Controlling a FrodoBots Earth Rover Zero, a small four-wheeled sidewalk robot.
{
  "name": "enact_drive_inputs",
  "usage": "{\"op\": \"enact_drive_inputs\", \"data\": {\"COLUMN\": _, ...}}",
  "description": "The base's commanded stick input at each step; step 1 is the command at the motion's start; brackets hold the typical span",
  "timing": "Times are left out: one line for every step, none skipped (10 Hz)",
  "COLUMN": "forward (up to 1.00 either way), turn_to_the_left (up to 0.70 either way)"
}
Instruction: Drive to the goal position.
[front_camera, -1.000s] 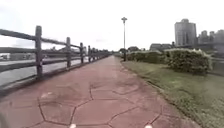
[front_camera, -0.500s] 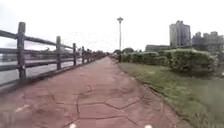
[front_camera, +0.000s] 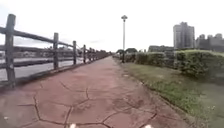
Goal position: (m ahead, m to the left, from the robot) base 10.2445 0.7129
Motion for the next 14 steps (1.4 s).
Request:
{"op": "enact_drive_inputs", "data": {"forward": 0.91, "turn_to_the_left": 0.0}}
{"op": "enact_drive_inputs", "data": {"forward": 0.91, "turn_to_the_left": 0.0}}
{"op": "enact_drive_inputs", "data": {"forward": 0.91, "turn_to_the_left": 0.0}}
{"op": "enact_drive_inputs", "data": {"forward": 0.91, "turn_to_the_left": -0.03}}
{"op": "enact_drive_inputs", "data": {"forward": 0.91, "turn_to_the_left": -0.27}}
{"op": "enact_drive_inputs", "data": {"forward": 0.91, "turn_to_the_left": -0.36}}
{"op": "enact_drive_inputs", "data": {"forward": 0.91, "turn_to_the_left": -0.36}}
{"op": "enact_drive_inputs", "data": {"forward": 0.91, "turn_to_the_left": -0.36}}
{"op": "enact_drive_inputs", "data": {"forward": 0.91, "turn_to_the_left": -0.31}}
{"op": "enact_drive_inputs", "data": {"forward": 0.91, "turn_to_the_left": 0.0}}
{"op": "enact_drive_inputs", "data": {"forward": 0.91, "turn_to_the_left": 0.0}}
{"op": "enact_drive_inputs", "data": {"forward": 0.91, "turn_to_the_left": 0.0}}
{"op": "enact_drive_inputs", "data": {"forward": 0.91, "turn_to_the_left": 0.0}}
{"op": "enact_drive_inputs", "data": {"forward": 0.91, "turn_to_the_left": 0.0}}
